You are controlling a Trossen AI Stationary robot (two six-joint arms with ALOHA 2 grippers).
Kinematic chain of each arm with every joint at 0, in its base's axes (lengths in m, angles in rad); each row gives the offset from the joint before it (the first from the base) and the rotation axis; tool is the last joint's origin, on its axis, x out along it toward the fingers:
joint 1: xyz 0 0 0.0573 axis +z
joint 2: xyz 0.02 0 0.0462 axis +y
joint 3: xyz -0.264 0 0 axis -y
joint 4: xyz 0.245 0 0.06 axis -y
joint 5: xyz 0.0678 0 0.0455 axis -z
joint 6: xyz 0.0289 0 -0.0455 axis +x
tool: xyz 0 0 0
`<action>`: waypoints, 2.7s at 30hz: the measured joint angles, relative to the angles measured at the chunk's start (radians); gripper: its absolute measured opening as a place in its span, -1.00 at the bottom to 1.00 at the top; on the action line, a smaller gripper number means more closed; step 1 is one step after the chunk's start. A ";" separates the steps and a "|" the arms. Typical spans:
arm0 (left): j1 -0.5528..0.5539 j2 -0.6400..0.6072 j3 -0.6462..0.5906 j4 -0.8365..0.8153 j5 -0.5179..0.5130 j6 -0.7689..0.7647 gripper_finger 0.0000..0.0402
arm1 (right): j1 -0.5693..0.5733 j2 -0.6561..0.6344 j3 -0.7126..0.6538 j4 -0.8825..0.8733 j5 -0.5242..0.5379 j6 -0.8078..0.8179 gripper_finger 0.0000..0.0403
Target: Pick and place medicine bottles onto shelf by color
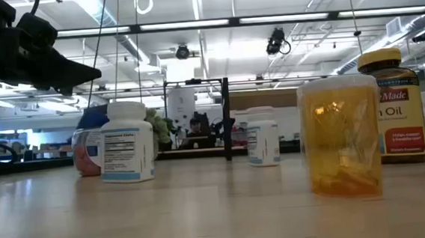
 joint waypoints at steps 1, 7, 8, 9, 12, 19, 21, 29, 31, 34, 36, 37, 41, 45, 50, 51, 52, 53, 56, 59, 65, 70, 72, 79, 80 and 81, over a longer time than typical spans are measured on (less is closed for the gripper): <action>0.000 0.000 0.000 0.000 0.000 0.000 -0.84 | 0.000 0.000 0.000 0.000 0.000 0.000 -0.94; 0.000 0.000 0.000 0.000 0.000 0.000 -0.85 | 0.000 0.000 0.000 0.000 0.000 0.000 -0.94; 0.000 0.000 0.000 0.000 0.000 0.000 -0.84 | 0.000 0.000 0.000 0.000 0.000 0.000 -0.94; 0.000 0.000 0.000 0.000 0.000 0.000 -0.83 | 0.000 0.000 0.000 0.000 0.000 0.000 -0.94; 0.000 0.000 0.000 0.000 0.000 0.000 -0.81 | 0.000 0.000 0.000 0.000 0.000 0.000 -0.94; 0.000 0.000 0.000 0.000 0.000 0.000 -0.84 | 0.000 0.000 0.000 0.000 0.000 0.000 -0.94; 0.000 0.000 0.000 0.000 0.000 0.000 -0.86 | 0.000 0.000 0.000 0.000 0.000 0.000 -0.94; 0.000 0.000 0.000 0.000 0.000 0.000 -0.82 | 0.000 0.000 0.000 0.000 0.000 0.000 -0.94; 0.000 0.000 0.000 0.000 0.000 0.000 -0.81 | 0.000 0.000 0.000 0.000 0.000 0.000 -0.94; 0.000 0.000 0.000 0.000 0.000 0.000 -0.82 | 0.000 0.000 0.000 0.000 0.000 0.000 -0.94; 0.000 0.000 0.000 0.000 0.000 0.000 -0.83 | 0.000 0.000 0.000 0.000 0.000 0.000 -0.94; 0.000 0.000 0.000 0.000 0.000 0.000 -0.84 | 0.000 0.000 0.000 0.000 0.000 0.000 -0.94; 0.000 0.000 0.000 0.000 0.000 0.000 -0.86 | 0.000 0.000 0.000 0.000 0.000 0.000 -0.94; 0.000 0.000 0.000 0.000 0.000 0.000 -0.83 | 0.000 0.000 0.000 0.000 0.000 0.000 -0.94; 0.000 0.000 0.000 0.000 0.000 0.000 -0.81 | 0.000 0.000 0.000 0.000 0.000 0.000 -0.94; 0.000 0.000 0.000 0.000 0.000 0.000 -0.81 | 0.000 0.000 0.000 0.000 0.000 0.000 -0.94; 0.000 0.000 0.000 0.000 0.000 0.000 -0.82 | 0.000 0.000 0.000 0.000 0.000 0.000 -0.94; 0.000 0.000 0.000 0.000 0.000 0.001 -0.83 | 0.000 0.000 0.000 0.000 0.000 0.000 -0.94; 0.000 0.000 0.000 0.000 0.000 0.000 -0.85 | 0.000 0.000 0.000 0.000 0.000 0.000 -0.94; 0.000 0.000 0.000 0.008 0.000 -0.004 -0.86 | 0.000 0.000 0.000 0.000 0.000 0.000 -0.94; 0.009 0.001 0.072 0.105 -0.002 -0.159 -0.82 | 0.000 0.000 0.000 0.000 0.000 0.000 -0.94; 0.009 0.046 0.246 0.103 -0.011 -0.111 -0.82 | 0.000 0.000 0.000 0.000 0.000 0.000 -0.94; 0.010 0.107 0.332 0.102 -0.013 -0.050 -0.83 | 0.000 0.000 0.000 0.000 0.000 -0.017 -0.94; 0.010 0.431 0.679 -0.091 -0.076 -0.085 -0.86 | -0.001 0.000 0.000 0.004 0.014 -0.228 -0.94; 0.009 0.478 0.723 -0.105 -0.075 -0.108 -0.85 | -0.001 0.000 0.000 0.015 0.017 -0.231 -0.94; 0.009 0.519 0.762 -0.106 -0.075 -0.123 -0.84 | -0.001 0.000 0.000 0.032 0.020 -0.228 -0.94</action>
